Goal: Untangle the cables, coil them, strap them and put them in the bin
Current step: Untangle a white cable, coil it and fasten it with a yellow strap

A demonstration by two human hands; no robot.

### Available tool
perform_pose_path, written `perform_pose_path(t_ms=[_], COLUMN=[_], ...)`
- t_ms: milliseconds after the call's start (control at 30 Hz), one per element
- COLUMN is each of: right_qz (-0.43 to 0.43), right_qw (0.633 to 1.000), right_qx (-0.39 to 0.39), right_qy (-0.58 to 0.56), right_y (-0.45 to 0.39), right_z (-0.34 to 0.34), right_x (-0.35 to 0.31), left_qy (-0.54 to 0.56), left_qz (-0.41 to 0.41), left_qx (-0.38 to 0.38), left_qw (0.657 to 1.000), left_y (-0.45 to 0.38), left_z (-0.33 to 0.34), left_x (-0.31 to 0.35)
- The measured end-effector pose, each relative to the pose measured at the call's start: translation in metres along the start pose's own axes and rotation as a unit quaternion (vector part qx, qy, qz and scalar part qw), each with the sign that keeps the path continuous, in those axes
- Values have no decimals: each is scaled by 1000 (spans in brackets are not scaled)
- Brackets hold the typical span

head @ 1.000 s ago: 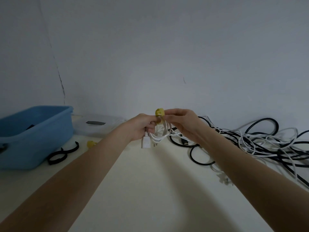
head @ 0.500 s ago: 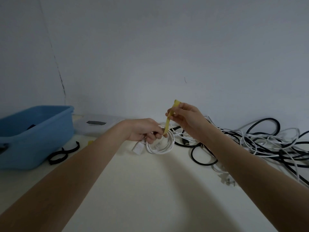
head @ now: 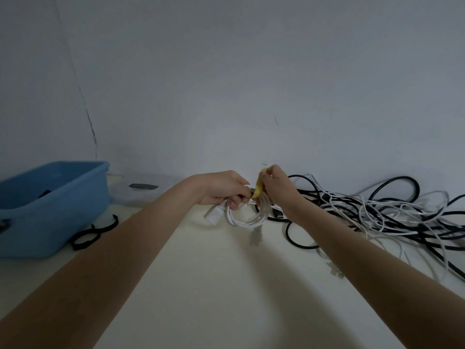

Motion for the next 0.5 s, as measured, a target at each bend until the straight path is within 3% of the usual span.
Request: perform_pose_path(t_ms=[333, 500], right_qz=[-112, -169], right_qw=[982, 968], right_qx=[67, 68], right_qy=[134, 173], right_y=[5, 9], right_z=[-3, -2], right_x=[-9, -15], left_qy=[163, 164], left_qz=[72, 65], left_qx=[-55, 28], left_qw=[982, 984], left_y=[-1, -3], left_z=[7, 1], left_x=[2, 0])
Point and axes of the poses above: each hand's wrist, its own y-axis away from the middle knuckle, its own z-axis out of the palm, x = y × z, the point moved 3 cm from there along -y, towards the middle knuckle, and after that the axes turned 14 degrees about -x, right-handed, at the moved point
